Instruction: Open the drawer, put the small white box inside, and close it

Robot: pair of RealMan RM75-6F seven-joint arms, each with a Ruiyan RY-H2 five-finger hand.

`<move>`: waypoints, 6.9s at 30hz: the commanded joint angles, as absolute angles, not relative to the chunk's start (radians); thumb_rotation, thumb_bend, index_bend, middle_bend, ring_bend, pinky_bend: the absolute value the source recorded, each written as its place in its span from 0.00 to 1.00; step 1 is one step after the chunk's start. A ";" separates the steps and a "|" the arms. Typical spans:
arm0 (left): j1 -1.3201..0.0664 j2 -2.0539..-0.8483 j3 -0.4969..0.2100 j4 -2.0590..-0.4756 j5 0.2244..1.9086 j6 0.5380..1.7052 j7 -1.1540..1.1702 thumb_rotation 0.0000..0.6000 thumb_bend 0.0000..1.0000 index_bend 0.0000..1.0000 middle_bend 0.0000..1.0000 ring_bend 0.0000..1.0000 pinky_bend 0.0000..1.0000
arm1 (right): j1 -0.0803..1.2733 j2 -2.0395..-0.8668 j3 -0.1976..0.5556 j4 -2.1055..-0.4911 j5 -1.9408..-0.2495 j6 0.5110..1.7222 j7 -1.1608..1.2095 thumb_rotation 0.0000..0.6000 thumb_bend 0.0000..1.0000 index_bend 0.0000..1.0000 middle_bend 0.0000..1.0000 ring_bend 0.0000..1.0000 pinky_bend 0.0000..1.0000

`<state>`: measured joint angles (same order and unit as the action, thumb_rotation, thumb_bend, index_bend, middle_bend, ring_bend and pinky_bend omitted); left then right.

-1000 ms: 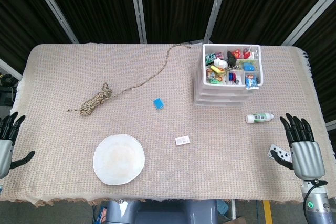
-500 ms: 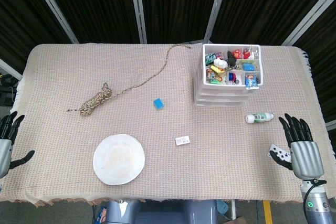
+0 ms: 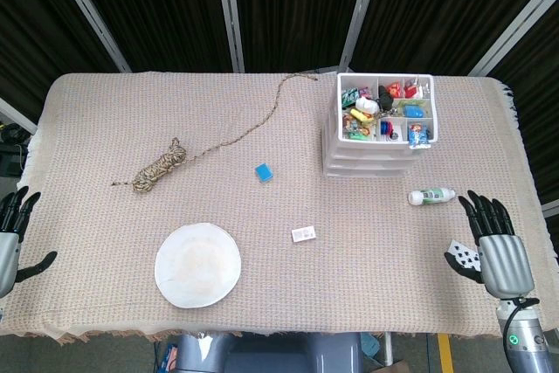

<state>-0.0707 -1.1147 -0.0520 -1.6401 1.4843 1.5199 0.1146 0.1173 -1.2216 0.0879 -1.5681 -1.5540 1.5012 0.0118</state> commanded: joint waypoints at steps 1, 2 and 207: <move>-0.070 -1.113 -0.054 -1.642 1.482 1.522 0.112 1.00 0.21 0.06 0.00 0.00 0.00 | 0.142 -1.217 0.102 -1.613 -1.523 1.454 0.075 1.00 0.13 0.01 0.01 0.02 0.02; -0.070 -1.112 -0.054 -1.646 1.482 1.522 0.108 1.00 0.21 0.06 0.00 0.00 0.00 | 0.156 -1.215 0.112 -1.639 -1.504 1.424 0.129 1.00 0.13 0.03 0.08 0.09 0.10; -0.093 -1.067 -0.059 -1.709 1.516 1.524 0.050 1.00 0.21 0.06 0.00 0.00 0.00 | 0.421 -1.392 0.421 -1.845 -0.796 1.255 -0.283 1.00 0.30 0.21 0.64 0.64 0.57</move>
